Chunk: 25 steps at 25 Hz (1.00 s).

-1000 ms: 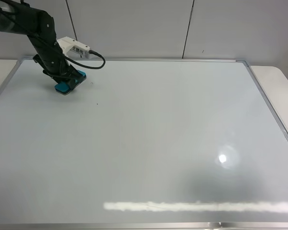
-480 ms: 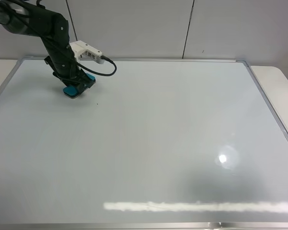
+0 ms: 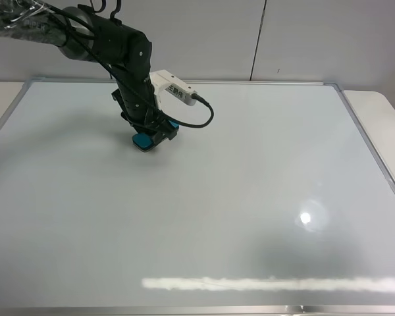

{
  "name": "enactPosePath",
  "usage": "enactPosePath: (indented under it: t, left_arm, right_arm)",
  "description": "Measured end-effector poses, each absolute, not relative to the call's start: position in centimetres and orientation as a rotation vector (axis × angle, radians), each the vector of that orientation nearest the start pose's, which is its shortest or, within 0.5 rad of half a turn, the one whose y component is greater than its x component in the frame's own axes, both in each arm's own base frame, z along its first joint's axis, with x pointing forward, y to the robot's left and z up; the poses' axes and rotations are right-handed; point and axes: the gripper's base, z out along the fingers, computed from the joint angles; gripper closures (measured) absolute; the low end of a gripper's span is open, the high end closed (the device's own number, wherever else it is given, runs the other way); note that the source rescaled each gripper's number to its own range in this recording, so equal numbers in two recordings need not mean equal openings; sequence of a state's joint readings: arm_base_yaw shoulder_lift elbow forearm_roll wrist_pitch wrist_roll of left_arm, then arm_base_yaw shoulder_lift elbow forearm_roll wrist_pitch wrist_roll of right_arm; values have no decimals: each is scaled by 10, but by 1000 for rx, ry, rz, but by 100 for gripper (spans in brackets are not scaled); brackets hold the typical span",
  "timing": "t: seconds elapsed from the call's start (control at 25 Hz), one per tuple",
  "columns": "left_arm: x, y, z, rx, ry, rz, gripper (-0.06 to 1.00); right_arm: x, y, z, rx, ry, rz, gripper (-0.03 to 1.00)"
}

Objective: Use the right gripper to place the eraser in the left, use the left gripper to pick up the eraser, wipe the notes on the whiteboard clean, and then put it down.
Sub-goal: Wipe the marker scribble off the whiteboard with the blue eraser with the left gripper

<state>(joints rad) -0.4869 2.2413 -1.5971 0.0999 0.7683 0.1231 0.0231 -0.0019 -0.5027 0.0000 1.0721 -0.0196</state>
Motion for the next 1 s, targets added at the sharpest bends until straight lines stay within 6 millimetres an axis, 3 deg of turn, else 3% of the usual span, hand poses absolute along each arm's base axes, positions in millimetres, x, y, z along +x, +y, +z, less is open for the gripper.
enactPosePath:
  t: [0.2, 0.44, 0.8, 0.84, 1.0]
  left_arm:
    - [401, -209, 118, 951, 2724, 47, 91]
    - [410, -193, 118, 891, 2734, 45, 91]
    - [452, -114, 121, 764, 2628, 106, 91]
    - [458, -96, 121, 725, 2618, 121, 91]
    - [464, -66, 122, 668, 2622, 149, 91]
  right_arm:
    - [-6, 0, 277, -44, 2051, 2, -3]
    - [-6, 0, 277, -44, 2051, 2, -3]
    - [-6, 0, 277, -44, 2051, 2, -3]
    - [-6, 0, 277, -44, 2051, 2, -3]
    - [-6, 0, 277, -44, 2051, 2, -3]
